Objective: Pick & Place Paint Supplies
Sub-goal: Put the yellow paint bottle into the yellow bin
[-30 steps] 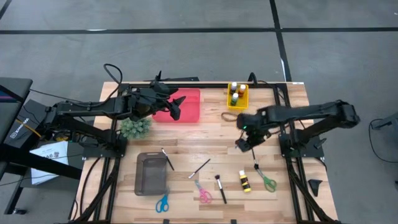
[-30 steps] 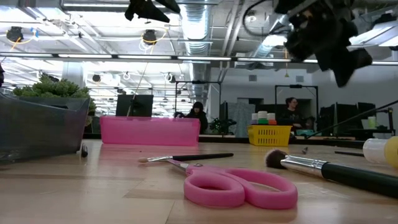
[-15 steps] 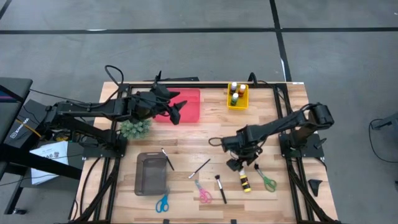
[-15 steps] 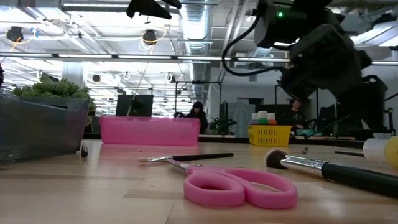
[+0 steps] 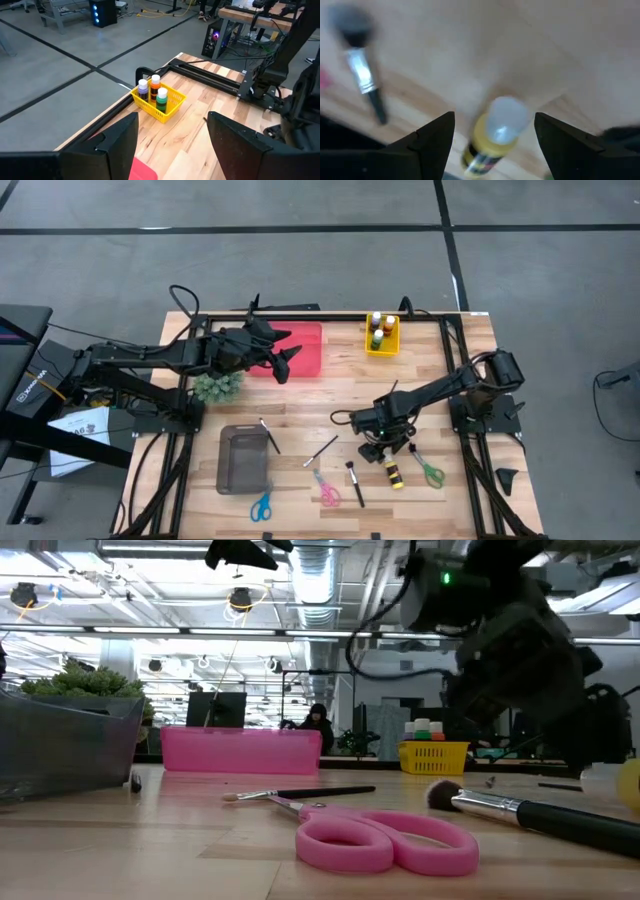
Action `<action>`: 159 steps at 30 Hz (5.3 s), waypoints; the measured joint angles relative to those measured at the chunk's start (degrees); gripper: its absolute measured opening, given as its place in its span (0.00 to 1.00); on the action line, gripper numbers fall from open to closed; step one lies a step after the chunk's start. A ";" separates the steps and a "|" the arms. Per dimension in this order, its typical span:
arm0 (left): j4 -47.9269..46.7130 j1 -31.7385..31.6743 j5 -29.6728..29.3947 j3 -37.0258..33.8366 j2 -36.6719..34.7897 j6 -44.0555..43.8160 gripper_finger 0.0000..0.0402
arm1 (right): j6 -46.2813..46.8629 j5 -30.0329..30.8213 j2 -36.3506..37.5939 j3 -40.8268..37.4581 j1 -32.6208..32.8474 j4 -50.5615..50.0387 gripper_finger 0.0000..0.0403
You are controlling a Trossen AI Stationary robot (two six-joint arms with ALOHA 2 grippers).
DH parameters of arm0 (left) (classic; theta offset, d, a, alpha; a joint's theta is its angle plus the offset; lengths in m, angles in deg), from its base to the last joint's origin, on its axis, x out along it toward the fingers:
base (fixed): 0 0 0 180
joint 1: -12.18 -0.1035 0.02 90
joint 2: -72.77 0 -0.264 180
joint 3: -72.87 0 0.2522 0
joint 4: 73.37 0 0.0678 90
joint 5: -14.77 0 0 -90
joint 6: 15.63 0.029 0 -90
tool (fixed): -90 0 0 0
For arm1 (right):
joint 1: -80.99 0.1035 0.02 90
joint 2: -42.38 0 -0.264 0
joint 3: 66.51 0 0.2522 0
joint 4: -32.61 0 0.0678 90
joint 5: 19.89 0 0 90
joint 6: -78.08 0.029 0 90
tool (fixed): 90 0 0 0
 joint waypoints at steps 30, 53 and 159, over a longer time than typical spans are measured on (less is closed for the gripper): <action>-0.09 0.24 -0.07 0.00 0.00 -0.17 0.58 | 0.57 0.20 -0.76 -3.17 0.44 2.18 0.62; 0.13 0.26 -0.09 0.00 0.00 -0.22 0.58 | -0.55 9.69 10.73 -3.37 2.01 -0.39 0.09; 2.12 -0.72 3.76 -0.07 -2.16 -5.05 0.58 | 64.11 47.06 15.39 -18.07 20.09 22.17 0.66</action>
